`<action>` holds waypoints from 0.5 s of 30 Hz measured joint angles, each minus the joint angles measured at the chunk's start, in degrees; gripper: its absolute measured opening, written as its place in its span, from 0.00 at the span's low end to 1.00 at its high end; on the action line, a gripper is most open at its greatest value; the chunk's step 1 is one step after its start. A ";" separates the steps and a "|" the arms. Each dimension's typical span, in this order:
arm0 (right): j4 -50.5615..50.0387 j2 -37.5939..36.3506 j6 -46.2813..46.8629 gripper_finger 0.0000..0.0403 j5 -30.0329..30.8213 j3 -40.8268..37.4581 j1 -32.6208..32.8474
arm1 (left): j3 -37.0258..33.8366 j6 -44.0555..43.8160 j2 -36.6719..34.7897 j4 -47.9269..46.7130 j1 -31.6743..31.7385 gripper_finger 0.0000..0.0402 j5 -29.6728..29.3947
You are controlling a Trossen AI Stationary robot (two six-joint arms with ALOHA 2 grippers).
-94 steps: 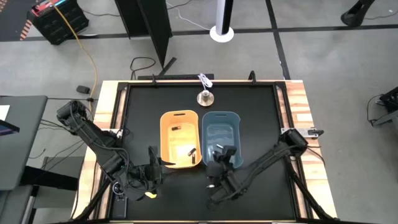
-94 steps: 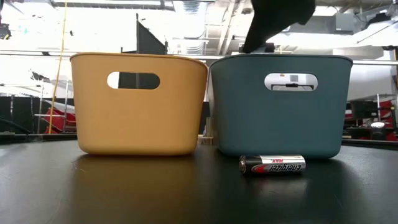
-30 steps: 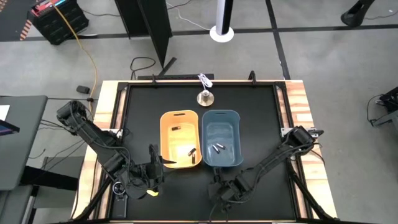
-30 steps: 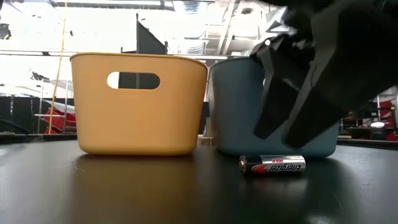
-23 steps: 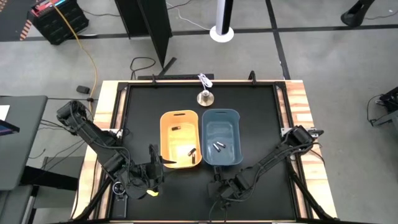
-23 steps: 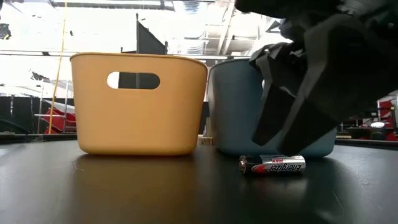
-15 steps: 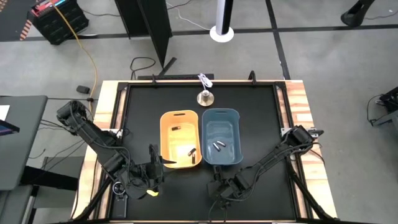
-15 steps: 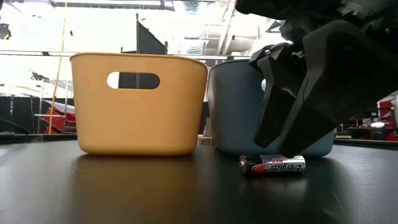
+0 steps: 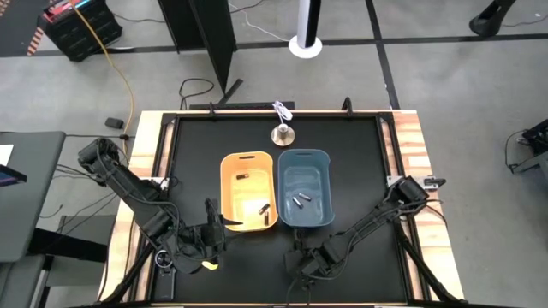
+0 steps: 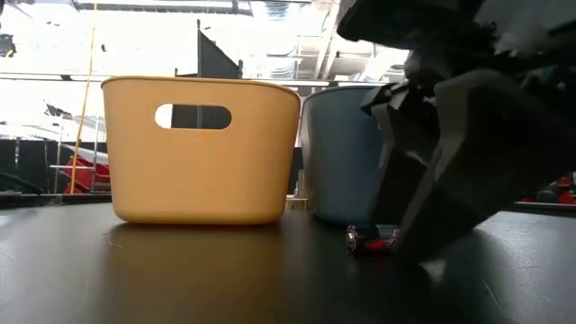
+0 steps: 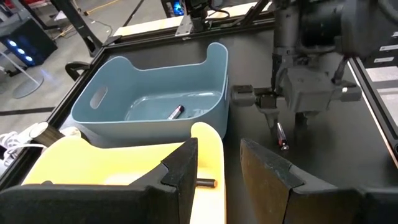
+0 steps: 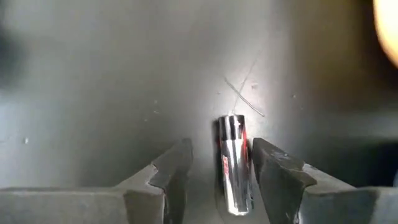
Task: Sort batteries
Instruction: Put the silver battery into the blue bin
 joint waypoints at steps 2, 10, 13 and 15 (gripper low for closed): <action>-0.12 0.47 0.29 0.47 0.99 0.14 0.13 | 0.00 0.01 0.02 -0.09 0.00 0.29 0.00; -0.09 0.57 1.03 0.34 0.67 0.11 0.07 | 0.00 0.14 0.02 -0.14 0.00 0.29 0.00; -0.33 0.59 1.00 0.25 0.49 0.11 0.01 | 0.00 0.12 0.02 -0.12 0.00 0.29 0.00; -0.35 0.60 0.96 0.19 0.29 0.11 -0.02 | 0.00 0.12 0.02 -0.10 0.02 0.29 0.00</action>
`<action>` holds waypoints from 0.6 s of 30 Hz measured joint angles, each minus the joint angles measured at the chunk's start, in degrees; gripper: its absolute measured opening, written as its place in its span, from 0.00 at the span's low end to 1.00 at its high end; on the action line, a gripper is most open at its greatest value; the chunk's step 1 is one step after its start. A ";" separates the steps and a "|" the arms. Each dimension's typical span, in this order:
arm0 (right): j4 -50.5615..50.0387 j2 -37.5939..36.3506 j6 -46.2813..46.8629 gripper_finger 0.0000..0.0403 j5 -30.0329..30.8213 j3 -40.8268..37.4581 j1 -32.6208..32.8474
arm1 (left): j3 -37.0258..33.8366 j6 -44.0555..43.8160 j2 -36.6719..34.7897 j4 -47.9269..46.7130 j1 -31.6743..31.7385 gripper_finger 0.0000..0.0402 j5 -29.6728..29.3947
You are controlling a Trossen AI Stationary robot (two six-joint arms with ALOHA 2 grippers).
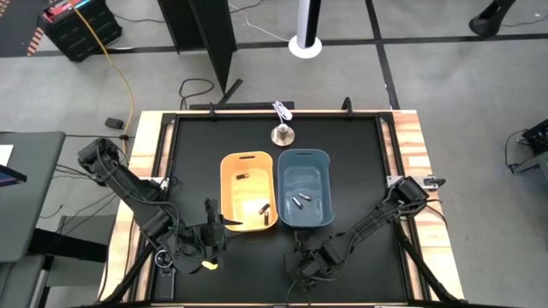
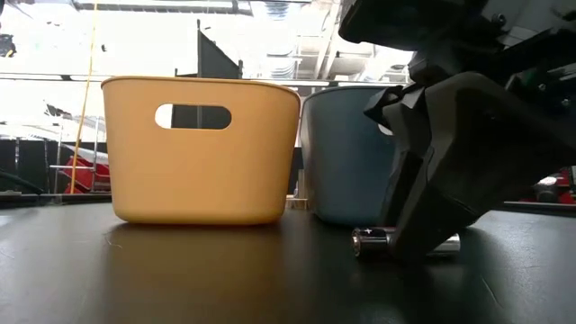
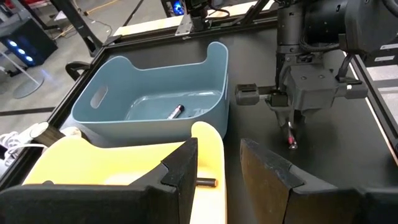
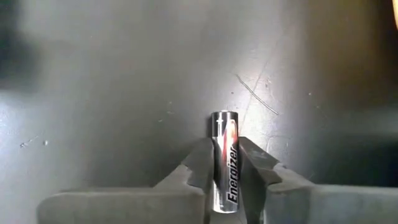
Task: Sort batteries
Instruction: Put the silver battery into the blue bin
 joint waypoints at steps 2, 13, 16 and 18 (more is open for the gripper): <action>-0.08 0.00 -0.01 0.16 -0.08 0.00 0.00 | 0.00 0.00 0.00 0.00 -0.02 0.29 0.00; 3.37 0.20 -0.17 0.08 0.17 -0.15 -0.02 | 0.00 -0.20 0.00 0.00 -0.01 0.29 0.00; 3.55 0.20 -0.19 0.08 0.36 -0.17 0.00 | 0.00 -0.23 -0.01 0.00 -0.01 0.29 0.00; 3.66 0.20 -0.19 0.08 0.36 -0.17 0.00 | 0.00 -0.26 0.00 -0.01 -0.02 0.29 0.00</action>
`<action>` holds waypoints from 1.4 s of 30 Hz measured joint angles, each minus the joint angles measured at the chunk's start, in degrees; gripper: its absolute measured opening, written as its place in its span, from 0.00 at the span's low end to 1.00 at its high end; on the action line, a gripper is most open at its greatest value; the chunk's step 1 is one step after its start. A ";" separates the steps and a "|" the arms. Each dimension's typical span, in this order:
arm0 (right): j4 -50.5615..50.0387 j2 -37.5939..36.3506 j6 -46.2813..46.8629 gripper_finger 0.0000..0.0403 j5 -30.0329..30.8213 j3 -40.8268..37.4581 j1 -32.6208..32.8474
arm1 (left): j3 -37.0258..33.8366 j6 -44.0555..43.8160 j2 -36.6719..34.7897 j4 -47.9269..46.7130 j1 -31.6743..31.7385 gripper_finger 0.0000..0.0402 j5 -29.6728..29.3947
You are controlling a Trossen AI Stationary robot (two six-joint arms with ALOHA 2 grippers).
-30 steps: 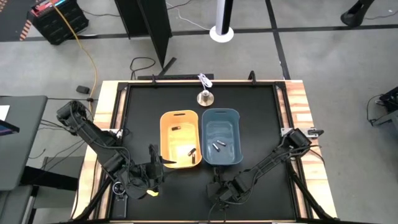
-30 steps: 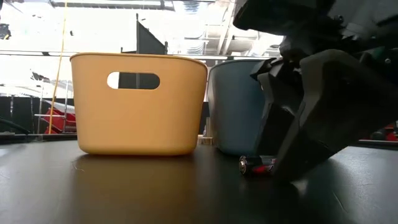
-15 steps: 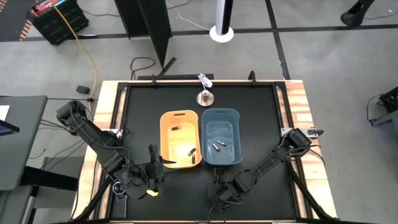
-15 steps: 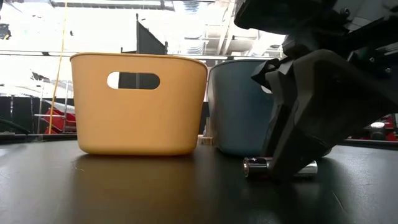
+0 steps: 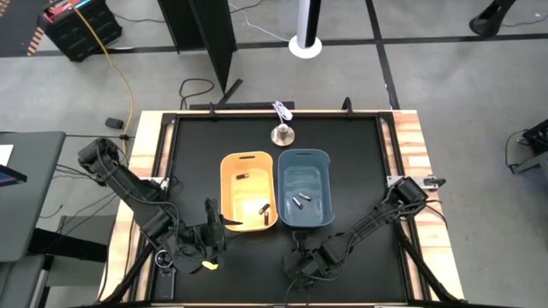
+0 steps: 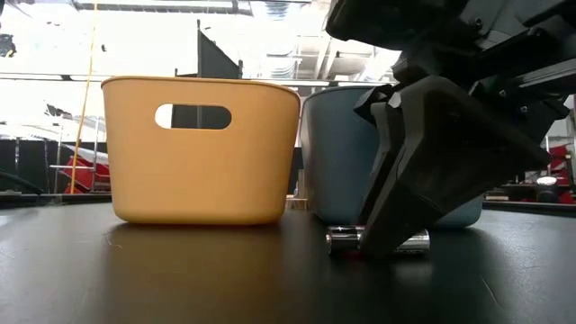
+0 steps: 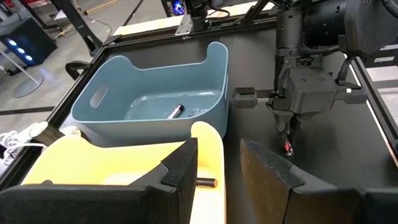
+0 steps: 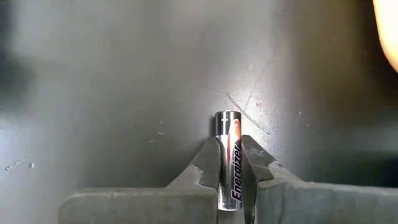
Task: Sort batteries
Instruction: Put the silver battery into the blue bin
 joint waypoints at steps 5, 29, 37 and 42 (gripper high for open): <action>-0.43 0.00 -0.69 0.08 -0.04 0.90 0.04 | 0.00 -0.09 0.00 0.01 0.00 0.29 0.00; -12.15 -0.07 -11.31 0.08 4.41 13.65 -0.02 | 0.00 -0.09 -0.01 0.01 0.00 0.29 0.00; -26.14 -0.08 -15.47 0.08 12.97 23.63 -0.02 | 0.00 -0.18 0.00 -0.01 0.02 0.29 0.00; -38.21 -0.11 -14.87 0.08 19.71 29.22 -0.02 | 0.00 -0.20 0.00 -0.04 0.00 0.29 0.00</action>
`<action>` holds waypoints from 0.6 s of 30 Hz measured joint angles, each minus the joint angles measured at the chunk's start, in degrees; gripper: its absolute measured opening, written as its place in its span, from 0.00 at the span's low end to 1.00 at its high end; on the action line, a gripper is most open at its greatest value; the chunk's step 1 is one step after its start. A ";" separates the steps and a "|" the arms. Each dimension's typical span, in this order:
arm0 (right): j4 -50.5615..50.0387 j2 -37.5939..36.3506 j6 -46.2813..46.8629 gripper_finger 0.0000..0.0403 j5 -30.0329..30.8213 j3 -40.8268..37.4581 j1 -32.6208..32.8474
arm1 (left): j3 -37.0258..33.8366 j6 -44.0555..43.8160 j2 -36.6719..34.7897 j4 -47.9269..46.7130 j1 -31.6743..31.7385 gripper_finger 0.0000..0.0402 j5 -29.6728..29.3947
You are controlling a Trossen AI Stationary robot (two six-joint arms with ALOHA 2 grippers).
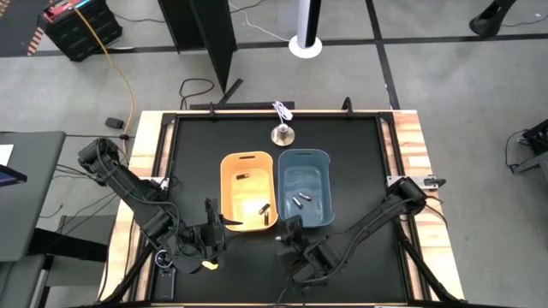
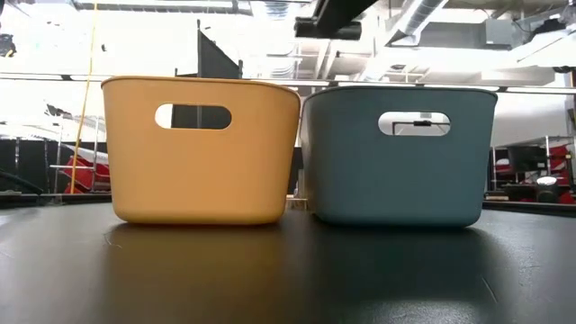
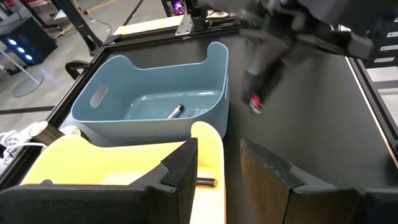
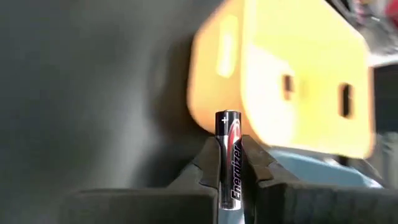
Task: Sort batteries
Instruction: Put the silver battery into the blue bin
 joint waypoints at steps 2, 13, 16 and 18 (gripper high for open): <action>-4.77 0.00 1.33 0.08 2.51 1.77 0.00 | 0.00 -0.02 0.00 -0.02 0.00 0.29 0.00; -27.02 -0.11 15.74 0.08 7.51 3.63 -3.73 | 0.00 0.22 -0.01 -0.04 0.00 0.29 0.02; -25.52 -0.11 14.69 0.10 5.49 3.63 -4.27 | 0.00 0.24 0.00 -0.03 0.00 0.29 0.01; -25.03 -0.11 14.83 0.14 3.42 3.63 -4.88 | 0.00 0.24 0.00 -0.02 0.00 0.29 0.00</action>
